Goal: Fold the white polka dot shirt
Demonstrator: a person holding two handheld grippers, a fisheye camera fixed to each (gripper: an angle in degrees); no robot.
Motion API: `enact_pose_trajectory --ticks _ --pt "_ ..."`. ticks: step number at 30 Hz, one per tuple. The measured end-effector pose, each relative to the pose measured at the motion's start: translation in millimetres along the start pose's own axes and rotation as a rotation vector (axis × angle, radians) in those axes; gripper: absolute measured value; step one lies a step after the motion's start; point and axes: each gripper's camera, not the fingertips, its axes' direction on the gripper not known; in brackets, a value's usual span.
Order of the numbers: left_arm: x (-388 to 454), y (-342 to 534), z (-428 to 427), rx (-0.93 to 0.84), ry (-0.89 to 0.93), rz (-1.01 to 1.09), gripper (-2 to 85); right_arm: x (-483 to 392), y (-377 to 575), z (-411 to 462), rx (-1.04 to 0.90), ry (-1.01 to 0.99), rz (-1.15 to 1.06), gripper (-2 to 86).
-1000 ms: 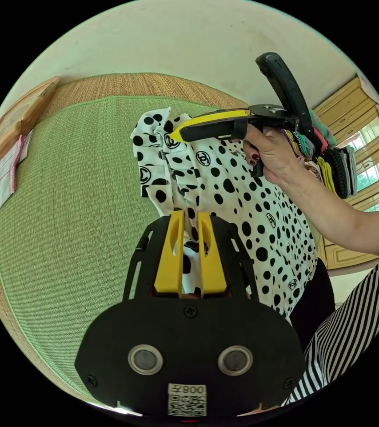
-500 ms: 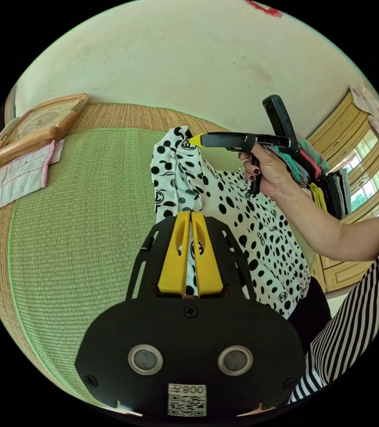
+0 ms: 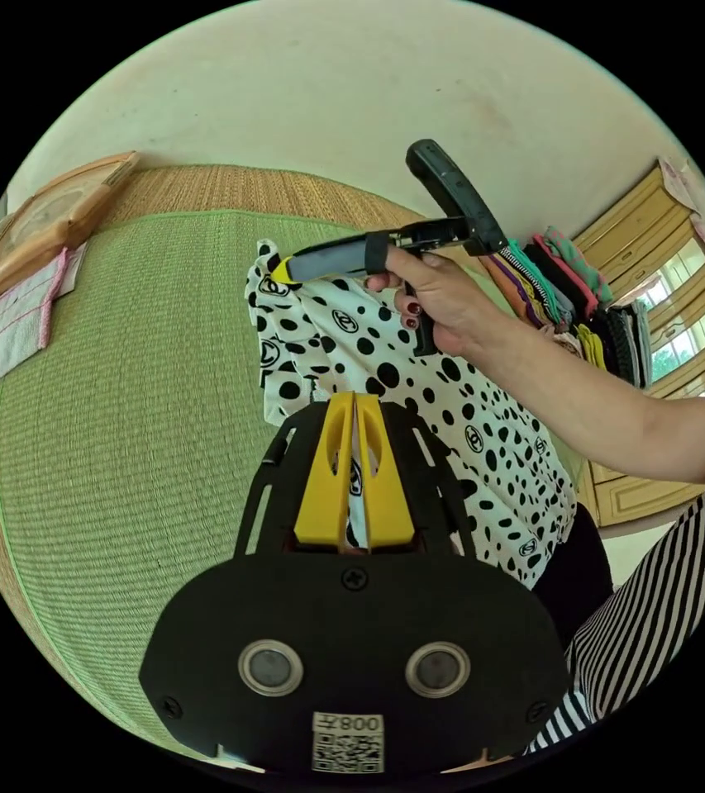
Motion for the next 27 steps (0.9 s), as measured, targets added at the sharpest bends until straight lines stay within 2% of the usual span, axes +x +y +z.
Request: enact_pose_trajectory --ticks 2,4,7,10,14,20,24,27 --pt "-2.5 2.9 19.7 -0.092 -0.052 -0.019 0.3 -1.9 1.6 -11.0 0.005 -0.007 0.003 5.1" --pt "-10.1 7.4 12.9 -0.053 0.009 -0.071 0.3 -4.3 8.5 -28.5 0.025 0.001 -0.004 6.1" --pt "-12.9 13.5 0.7 -0.024 0.009 -0.1 0.4 -3.1 39.8 -76.5 0.095 0.037 -0.008 6.8" --pt "-6.0 12.0 -10.7 -0.003 0.039 -0.084 0.7 10.4 106.5 -141.0 0.175 0.112 0.037 7.0" --pt "5.9 -0.5 -15.2 0.002 0.048 -0.041 2.1 55.1 235.1 -215.8 0.187 0.273 0.271 7.2" --pt "-1.7 -1.5 -18.7 -0.025 0.069 -0.108 6.8 82.6 366.6 -251.3 0.117 0.379 0.548 7.9" --pt "3.5 5.8 -29.4 -0.062 -0.002 -0.112 6.1 88.0 378.3 -248.4 0.124 0.33 0.58 7.0" --pt "6.2 8.7 -22.8 -0.173 -0.085 -0.099 2.2 81.0 369.9 -249.2 0.11 0.393 0.569 3.4"
